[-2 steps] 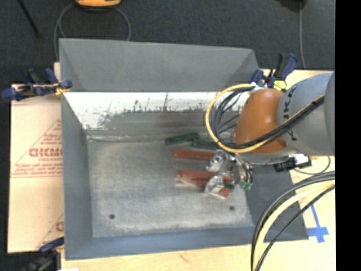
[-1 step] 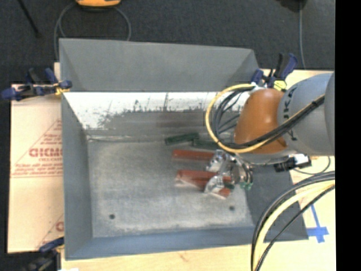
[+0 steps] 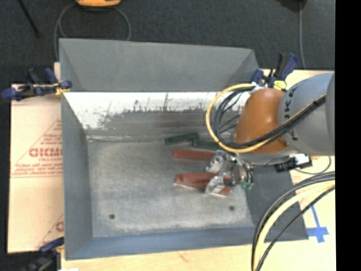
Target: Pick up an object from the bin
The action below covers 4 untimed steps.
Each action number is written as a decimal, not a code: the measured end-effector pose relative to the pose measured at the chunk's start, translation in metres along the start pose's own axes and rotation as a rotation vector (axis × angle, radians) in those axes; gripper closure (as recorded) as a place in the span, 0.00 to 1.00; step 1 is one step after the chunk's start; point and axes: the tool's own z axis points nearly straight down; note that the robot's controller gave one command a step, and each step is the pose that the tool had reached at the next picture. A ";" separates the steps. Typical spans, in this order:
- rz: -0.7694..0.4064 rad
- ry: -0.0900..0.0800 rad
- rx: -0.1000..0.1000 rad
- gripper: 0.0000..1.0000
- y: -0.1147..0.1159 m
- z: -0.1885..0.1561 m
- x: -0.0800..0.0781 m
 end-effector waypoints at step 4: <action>-0.006 0.005 -0.002 1.00 0.000 -0.044 0.000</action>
Offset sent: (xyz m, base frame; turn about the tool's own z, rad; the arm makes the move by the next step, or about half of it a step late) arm 0.0000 0.0001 0.0482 0.0000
